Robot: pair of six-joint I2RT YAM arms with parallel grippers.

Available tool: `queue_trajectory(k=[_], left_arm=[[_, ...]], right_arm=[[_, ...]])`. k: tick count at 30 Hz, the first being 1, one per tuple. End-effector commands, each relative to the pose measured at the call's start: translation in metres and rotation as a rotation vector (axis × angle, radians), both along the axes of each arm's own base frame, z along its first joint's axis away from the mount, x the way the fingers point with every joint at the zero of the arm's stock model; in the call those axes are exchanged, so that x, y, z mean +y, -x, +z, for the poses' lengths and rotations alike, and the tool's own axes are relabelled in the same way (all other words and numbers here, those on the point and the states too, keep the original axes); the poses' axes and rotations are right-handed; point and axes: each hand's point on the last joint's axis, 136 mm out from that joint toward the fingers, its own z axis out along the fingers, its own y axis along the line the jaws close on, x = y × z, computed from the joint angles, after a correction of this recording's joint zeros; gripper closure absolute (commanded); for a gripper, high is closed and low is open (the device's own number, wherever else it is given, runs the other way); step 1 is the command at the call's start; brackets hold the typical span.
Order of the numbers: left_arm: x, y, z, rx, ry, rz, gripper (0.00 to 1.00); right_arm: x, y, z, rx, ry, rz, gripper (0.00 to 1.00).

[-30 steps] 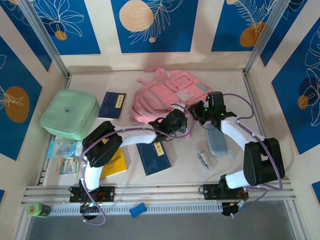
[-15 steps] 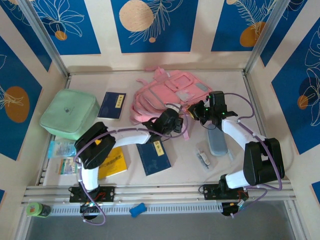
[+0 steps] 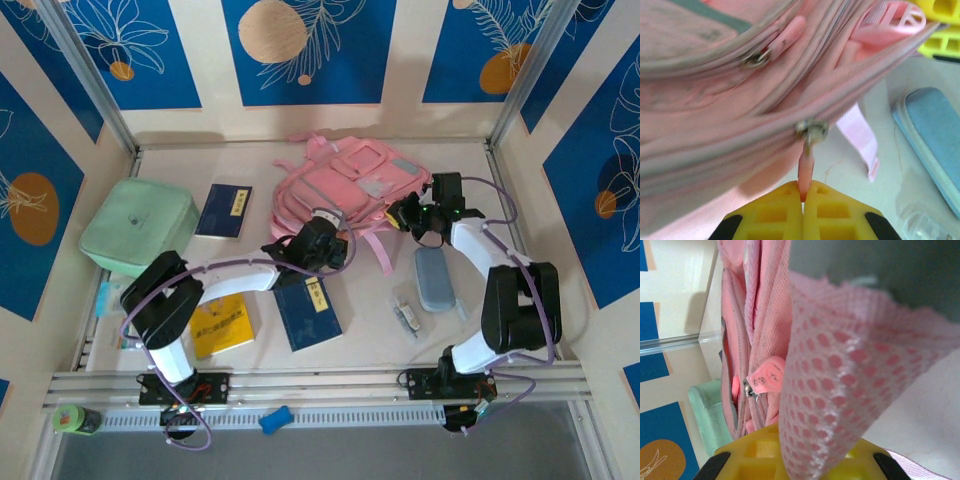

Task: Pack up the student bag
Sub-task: Unzip the student bag at the top-center of the table.

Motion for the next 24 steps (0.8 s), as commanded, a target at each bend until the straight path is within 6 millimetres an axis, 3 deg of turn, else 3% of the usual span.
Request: queue_trajectory(k=[1, 5, 11, 18, 24], left_arm=[[0.016, 0.005, 0.003, 0.016, -0.014, 0.015, 1.00], [0.003, 0.002, 0.012, 0.010, 0.025, -0.016, 1.00], [-0.012, -0.007, 0.024, -0.018, 0.078, -0.022, 1.00], [-0.016, -0.013, 0.025, -0.035, 0.082, -0.024, 1.00], [-0.020, -0.014, 0.028, -0.044, 0.093, -0.034, 1.00]], right_arm=[[-0.001, -0.023, 0.027, -0.104, -0.007, 0.057, 1.00], [0.005, -0.022, 0.024, -0.101, -0.018, 0.091, 0.88], [0.008, -0.006, 0.016, -0.075, -0.027, 0.137, 0.56], [0.021, 0.033, 0.027, -0.042, -0.072, 0.188, 0.29], [0.043, 0.060, 0.018, 0.014, -0.130, 0.193, 0.15]])
